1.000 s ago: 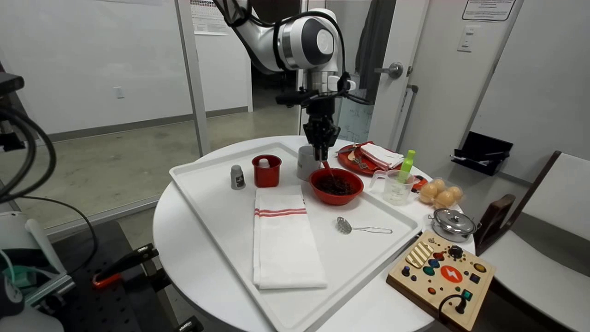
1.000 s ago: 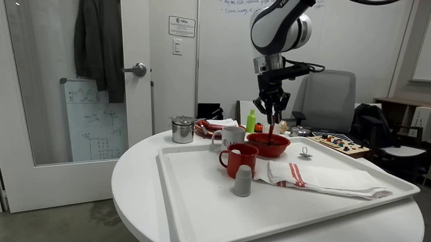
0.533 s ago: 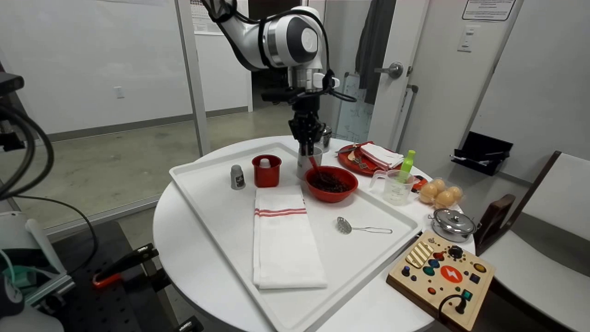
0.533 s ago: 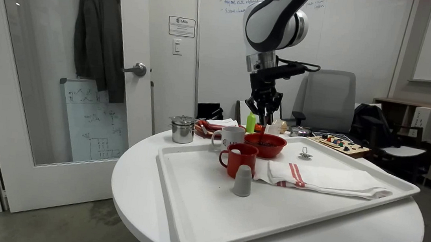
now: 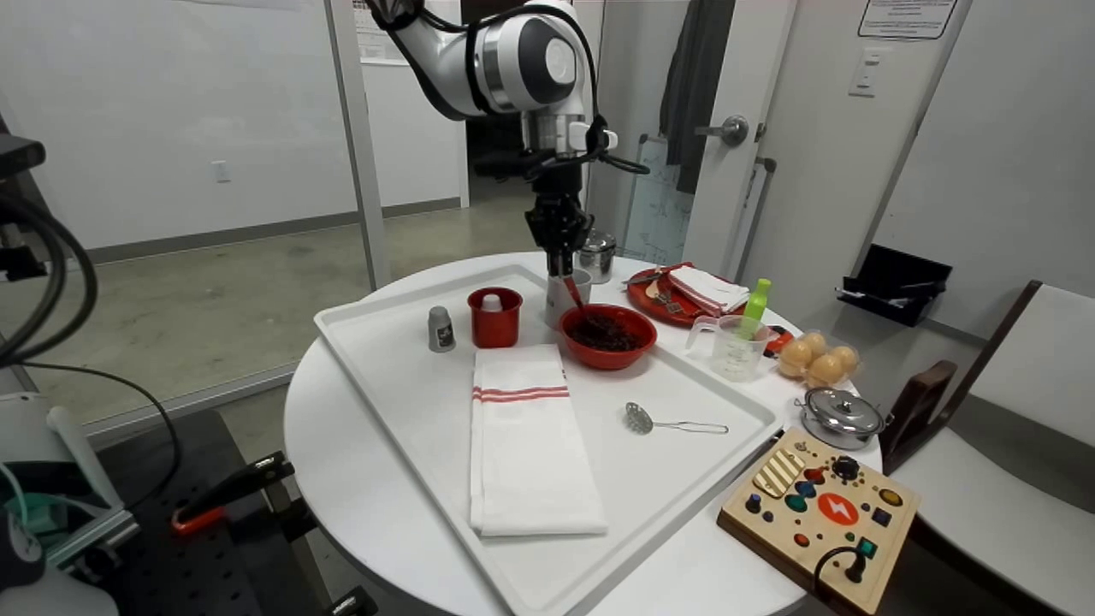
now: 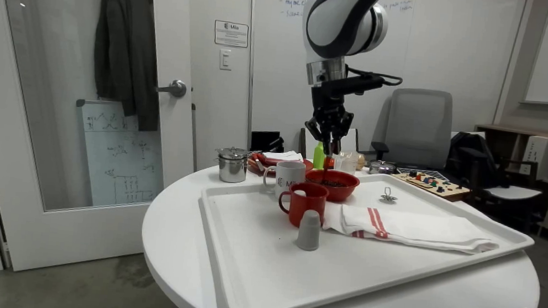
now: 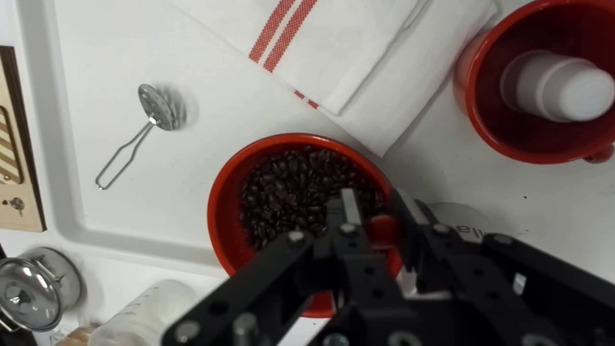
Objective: Put the salt and pepper shaker in the red mug and use the spoon to mix the contents of the red bowl
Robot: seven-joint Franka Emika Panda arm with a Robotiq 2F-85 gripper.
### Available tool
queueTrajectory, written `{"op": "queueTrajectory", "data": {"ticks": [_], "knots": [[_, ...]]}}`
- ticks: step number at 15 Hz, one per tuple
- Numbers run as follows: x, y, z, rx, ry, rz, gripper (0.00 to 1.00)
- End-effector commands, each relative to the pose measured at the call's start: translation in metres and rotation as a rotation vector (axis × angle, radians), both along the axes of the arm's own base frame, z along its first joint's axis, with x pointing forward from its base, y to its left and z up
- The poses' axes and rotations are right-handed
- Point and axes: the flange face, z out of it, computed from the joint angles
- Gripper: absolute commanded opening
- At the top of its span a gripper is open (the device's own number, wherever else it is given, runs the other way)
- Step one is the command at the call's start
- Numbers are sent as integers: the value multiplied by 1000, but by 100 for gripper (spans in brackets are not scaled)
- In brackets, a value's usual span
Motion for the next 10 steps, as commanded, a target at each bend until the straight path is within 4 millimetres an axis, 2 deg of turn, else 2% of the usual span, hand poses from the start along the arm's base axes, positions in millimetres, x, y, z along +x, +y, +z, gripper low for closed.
{"op": "queueTrajectory", "data": {"ticks": [1,6,10], "knots": [[5,-30,1,1,6,-44,11],[7,-73,-9,-10,21,-115,11],[5,-78,-8,-10,16,-124,11]]}}
